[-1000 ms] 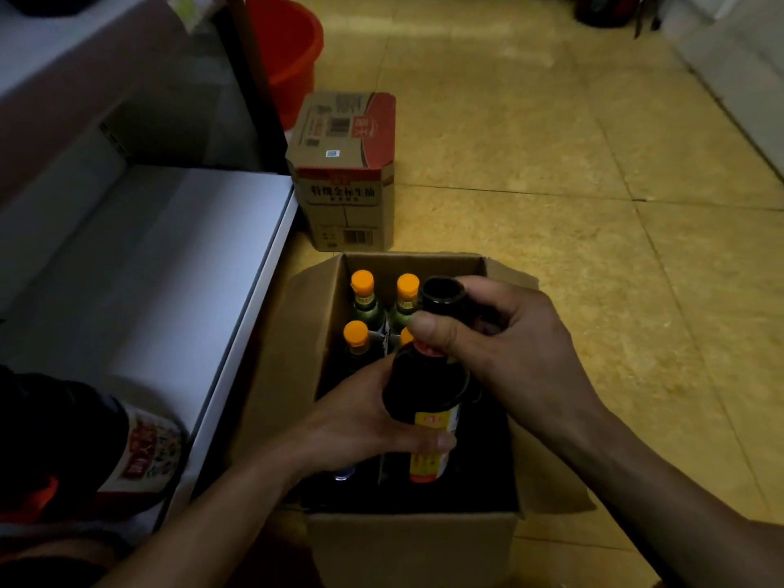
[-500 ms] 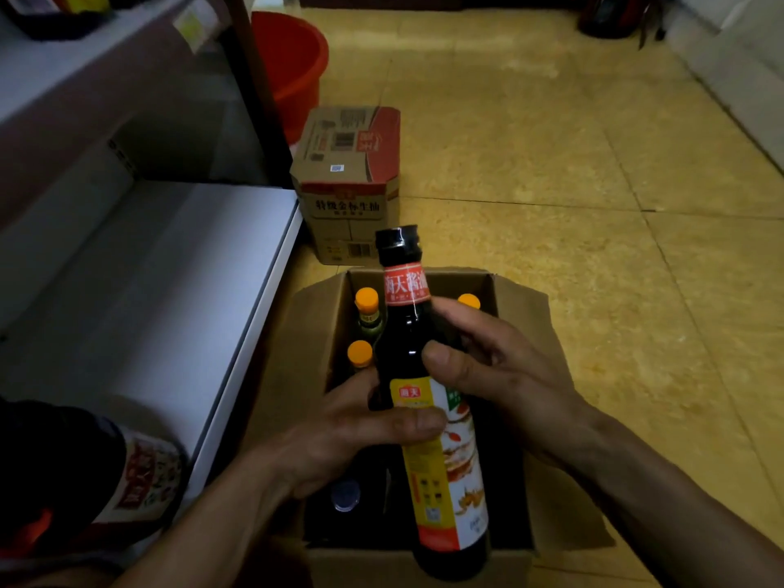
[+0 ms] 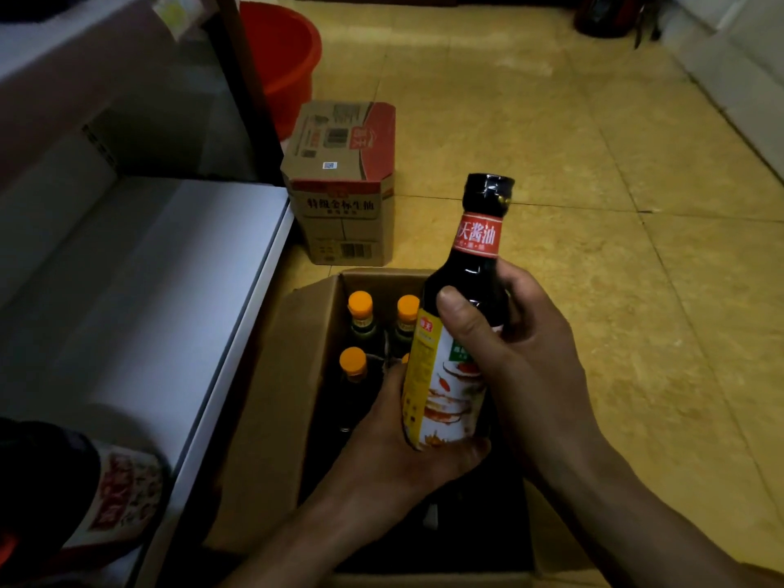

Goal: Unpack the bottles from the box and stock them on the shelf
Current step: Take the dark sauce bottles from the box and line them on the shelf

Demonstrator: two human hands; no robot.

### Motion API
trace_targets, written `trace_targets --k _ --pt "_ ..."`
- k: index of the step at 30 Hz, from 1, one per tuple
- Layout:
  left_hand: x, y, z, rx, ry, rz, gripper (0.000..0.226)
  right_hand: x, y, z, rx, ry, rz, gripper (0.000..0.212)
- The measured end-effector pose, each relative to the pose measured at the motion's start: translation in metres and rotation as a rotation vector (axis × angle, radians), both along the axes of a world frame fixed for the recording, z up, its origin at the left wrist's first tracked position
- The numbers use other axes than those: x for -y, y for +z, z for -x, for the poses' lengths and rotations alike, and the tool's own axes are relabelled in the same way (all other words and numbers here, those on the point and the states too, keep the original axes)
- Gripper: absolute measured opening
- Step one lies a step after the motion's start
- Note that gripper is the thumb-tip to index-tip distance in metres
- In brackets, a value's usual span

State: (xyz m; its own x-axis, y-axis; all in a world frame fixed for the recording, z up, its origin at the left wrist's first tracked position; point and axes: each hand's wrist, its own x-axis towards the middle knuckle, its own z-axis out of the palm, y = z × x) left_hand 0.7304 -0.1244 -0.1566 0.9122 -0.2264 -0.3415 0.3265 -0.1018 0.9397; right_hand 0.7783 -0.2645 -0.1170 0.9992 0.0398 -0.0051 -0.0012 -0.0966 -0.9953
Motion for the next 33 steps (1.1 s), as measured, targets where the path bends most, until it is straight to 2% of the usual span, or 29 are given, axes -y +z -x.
trace_targets --k 4,7,11,16,19,22,24,27,33 --pt "-0.011 0.004 -0.006 -0.089 -0.076 0.142 0.065 0.006 0.008 -0.004 0.01 0.105 0.027 0.059" --pt "-0.019 0.009 -0.011 -0.182 -0.18 0.32 0.06 0.015 0.011 -0.011 -0.073 0.221 -0.063 0.065" --pt "-0.023 0.01 -0.013 -0.258 -0.266 0.523 0.061 0.015 0.013 -0.012 -0.194 0.333 -0.206 0.055" --pt "-0.024 0.009 -0.016 -0.218 -0.217 0.427 0.054 0.015 0.013 -0.011 -0.269 0.356 -0.288 0.048" --pt "-0.019 0.012 -0.014 -0.175 -0.152 0.351 0.051 0.011 0.009 -0.012 -0.254 0.297 -0.3 0.042" --pt "-0.015 0.019 -0.01 -0.097 -0.064 0.276 0.053 0.004 0.011 -0.009 -0.184 0.231 -0.197 0.049" --pt "-0.014 0.026 -0.004 -0.066 -0.016 0.241 0.058 -0.003 0.015 -0.005 -0.212 0.25 -0.211 0.053" --pt "-0.013 0.03 0.009 -0.074 0.052 0.223 0.058 -0.013 0.024 0.0 -0.292 0.259 -0.301 0.057" --pt "-0.016 0.044 0.025 -0.205 0.17 0.219 0.064 -0.026 0.035 0.005 -0.424 0.242 -0.301 0.059"
